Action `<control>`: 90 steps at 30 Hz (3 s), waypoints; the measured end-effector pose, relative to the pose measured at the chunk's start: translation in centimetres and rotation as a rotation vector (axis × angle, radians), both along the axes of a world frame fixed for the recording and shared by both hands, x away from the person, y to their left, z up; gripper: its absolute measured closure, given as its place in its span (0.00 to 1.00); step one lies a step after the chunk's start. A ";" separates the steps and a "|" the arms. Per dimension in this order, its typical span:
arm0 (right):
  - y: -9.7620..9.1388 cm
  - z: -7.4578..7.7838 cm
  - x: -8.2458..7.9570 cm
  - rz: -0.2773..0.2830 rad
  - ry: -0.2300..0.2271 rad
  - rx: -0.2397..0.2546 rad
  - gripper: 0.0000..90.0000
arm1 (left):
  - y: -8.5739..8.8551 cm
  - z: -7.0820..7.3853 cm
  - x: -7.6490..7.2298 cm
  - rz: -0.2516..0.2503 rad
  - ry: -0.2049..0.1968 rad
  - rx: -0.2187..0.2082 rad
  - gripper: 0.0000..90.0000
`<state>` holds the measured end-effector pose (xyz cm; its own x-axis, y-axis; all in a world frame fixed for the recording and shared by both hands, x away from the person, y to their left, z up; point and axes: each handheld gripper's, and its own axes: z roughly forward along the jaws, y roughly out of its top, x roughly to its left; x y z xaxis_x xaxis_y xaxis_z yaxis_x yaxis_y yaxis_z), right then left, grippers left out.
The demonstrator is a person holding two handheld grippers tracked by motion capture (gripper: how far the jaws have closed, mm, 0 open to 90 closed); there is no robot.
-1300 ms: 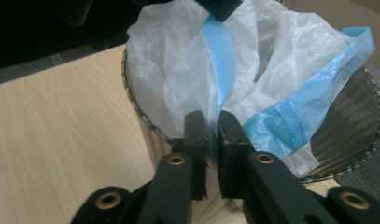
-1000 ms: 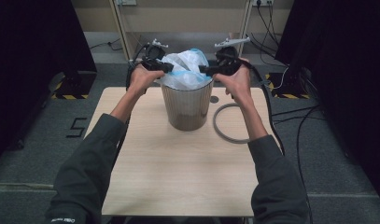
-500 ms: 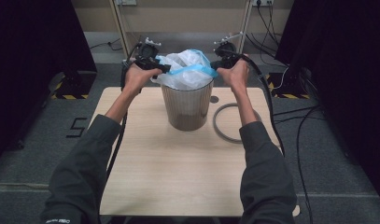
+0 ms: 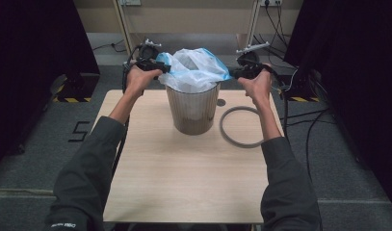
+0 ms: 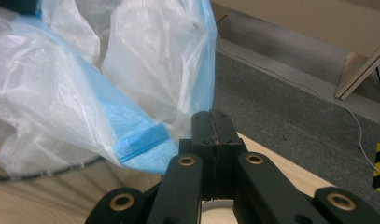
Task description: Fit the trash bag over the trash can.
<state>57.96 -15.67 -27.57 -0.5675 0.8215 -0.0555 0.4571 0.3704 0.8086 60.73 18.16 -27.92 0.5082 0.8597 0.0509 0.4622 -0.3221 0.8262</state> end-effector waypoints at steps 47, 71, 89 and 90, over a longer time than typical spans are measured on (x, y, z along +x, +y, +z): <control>5.9 0.2 -3.2 0.250 0.005 0.052 1.00 | 1.1 1.9 -2.8 -0.049 -0.044 -0.204 0.47; 6.8 -0.8 -9.3 0.370 -0.058 0.027 0.97 | -3.5 1.4 -2.3 -0.135 0.019 -0.195 0.93; 0.7 1.0 -3.8 -0.013 -0.070 0.071 0.55 | 0.7 0.1 -8.0 -0.221 -0.071 -0.104 0.99; 0.4 0.5 -3.2 -0.030 -0.051 0.081 0.55 | 0.9 -0.2 -8.4 -0.228 -0.075 -0.100 0.99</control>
